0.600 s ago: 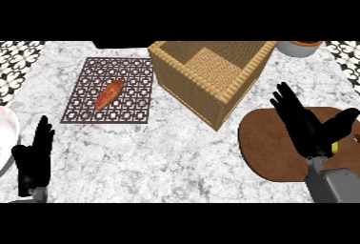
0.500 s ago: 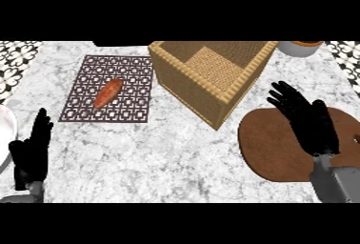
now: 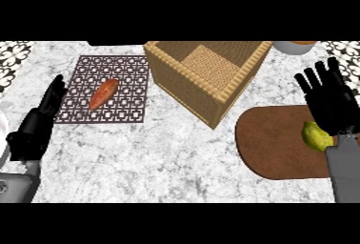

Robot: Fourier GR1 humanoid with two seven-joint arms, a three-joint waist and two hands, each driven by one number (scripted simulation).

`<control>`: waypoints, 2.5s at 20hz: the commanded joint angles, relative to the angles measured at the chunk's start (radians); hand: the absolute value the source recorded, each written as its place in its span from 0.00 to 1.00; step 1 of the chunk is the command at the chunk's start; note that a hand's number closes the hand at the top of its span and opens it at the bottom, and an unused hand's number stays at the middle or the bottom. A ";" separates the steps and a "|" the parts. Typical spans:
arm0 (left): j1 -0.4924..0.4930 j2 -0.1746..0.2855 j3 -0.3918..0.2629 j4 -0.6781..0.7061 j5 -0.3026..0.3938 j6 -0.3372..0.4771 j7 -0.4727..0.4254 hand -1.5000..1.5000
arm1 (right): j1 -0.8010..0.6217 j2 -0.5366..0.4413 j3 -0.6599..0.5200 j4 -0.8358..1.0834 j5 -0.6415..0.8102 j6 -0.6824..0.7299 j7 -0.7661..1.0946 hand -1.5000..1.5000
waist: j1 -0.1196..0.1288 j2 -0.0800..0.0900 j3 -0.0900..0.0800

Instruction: Pick the pear from the cutting board and place it in the basket

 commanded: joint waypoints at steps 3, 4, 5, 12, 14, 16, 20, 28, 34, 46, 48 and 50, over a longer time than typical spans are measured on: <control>-0.044 0.038 -0.016 -0.084 0.001 -0.070 0.064 0.50 | -0.103 -0.259 -0.161 0.002 -0.049 -0.153 0.162 0.00 | 0.025 0.004 -0.010; -0.036 0.025 -0.014 -0.038 -0.007 -0.062 0.018 0.50 | -0.074 -0.327 -0.146 0.019 0.016 -0.125 0.171 0.00 | 0.019 0.007 -0.011; -0.016 0.008 -0.034 -0.043 -0.021 -0.056 -0.018 0.50 | -0.097 -0.386 -0.132 0.087 0.090 -0.111 0.159 0.00 | 0.037 0.014 -0.011; -0.073 0.024 -0.022 -0.073 -0.002 -0.075 0.032 0.50 | -0.019 -0.719 -0.040 0.223 0.260 0.329 0.250 0.00 | 0.057 0.029 -0.005; -0.072 0.008 -0.037 -0.085 -0.005 -0.068 0.050 0.50 | -0.020 -0.779 -0.022 0.229 0.271 0.487 0.242 0.00 | 0.061 0.026 -0.003; -0.058 0.013 -0.033 -0.065 -0.006 -0.076 0.026 0.50 | -0.009 -0.818 -0.004 0.254 0.281 0.644 0.219 0.00 | 0.064 0.028 -0.003; -0.071 -0.004 -0.040 -0.056 -0.009 -0.077 0.015 0.50 | -0.030 -0.864 0.022 0.354 0.300 0.917 0.171 0.00 | 0.084 0.033 -0.003; -0.130 0.013 -0.025 -0.063 0.005 -0.115 0.063 0.50 | -0.149 -0.855 0.045 0.593 0.516 1.172 0.050 0.00 | 0.105 0.033 -0.003; -0.127 -0.027 -0.043 -0.041 -0.035 -0.077 0.063 0.50 | -0.149 -0.759 0.076 0.590 0.735 1.186 -0.100 0.00 | 0.078 0.027 -0.002; -0.083 -0.021 -0.020 -0.008 -0.036 -0.122 -0.004 0.50 | -0.177 -0.623 0.194 0.598 1.055 1.111 -0.304 0.00 | 0.074 0.023 -0.004; -0.091 -0.028 -0.006 -0.036 -0.028 -0.100 0.050 0.50 | -0.125 -0.638 0.206 0.591 1.106 1.100 -0.393 0.00 | 0.067 0.022 -0.002; -0.048 -0.060 -0.039 0.014 -0.075 -0.087 -0.039 0.50 | -0.162 -0.629 0.230 0.626 1.153 1.068 -0.418 0.00 | 0.069 0.024 -0.005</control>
